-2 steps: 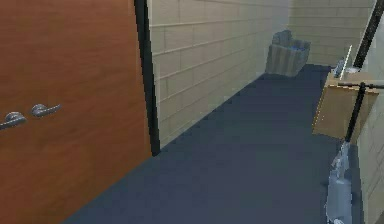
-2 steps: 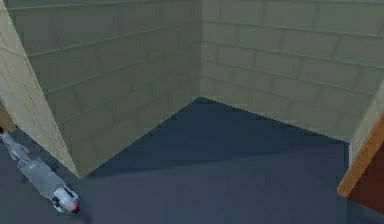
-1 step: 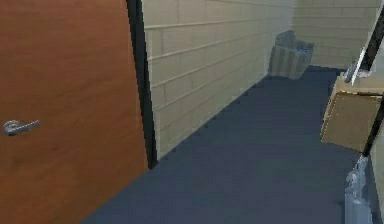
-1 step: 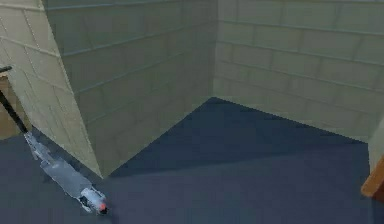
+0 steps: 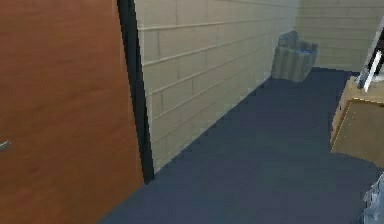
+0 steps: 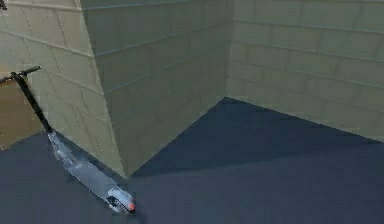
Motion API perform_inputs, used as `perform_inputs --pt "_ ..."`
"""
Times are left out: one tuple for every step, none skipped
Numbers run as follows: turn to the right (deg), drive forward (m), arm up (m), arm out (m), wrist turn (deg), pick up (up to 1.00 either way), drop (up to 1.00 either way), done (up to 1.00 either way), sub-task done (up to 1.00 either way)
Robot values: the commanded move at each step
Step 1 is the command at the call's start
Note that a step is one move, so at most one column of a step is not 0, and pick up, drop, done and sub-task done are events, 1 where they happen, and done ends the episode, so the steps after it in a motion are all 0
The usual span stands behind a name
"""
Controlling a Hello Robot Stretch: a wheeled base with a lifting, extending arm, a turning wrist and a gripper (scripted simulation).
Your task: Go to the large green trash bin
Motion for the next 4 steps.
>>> perform_inputs --pt "6.0 0.00 0.00 0.00 0.0 0.00 0.00 0.00 0.00" --pt "0.0 1.00 0.00 0.00 0.0 0.00 0.00 0.00 0.00" --pt "27.0 0.00 0.00 0.00 0.0 0.00 0.00 0.00 0.00" --pt "3.0 0.00 0.00 0.00 0.0 0.00 0.00 0.00 0.00"
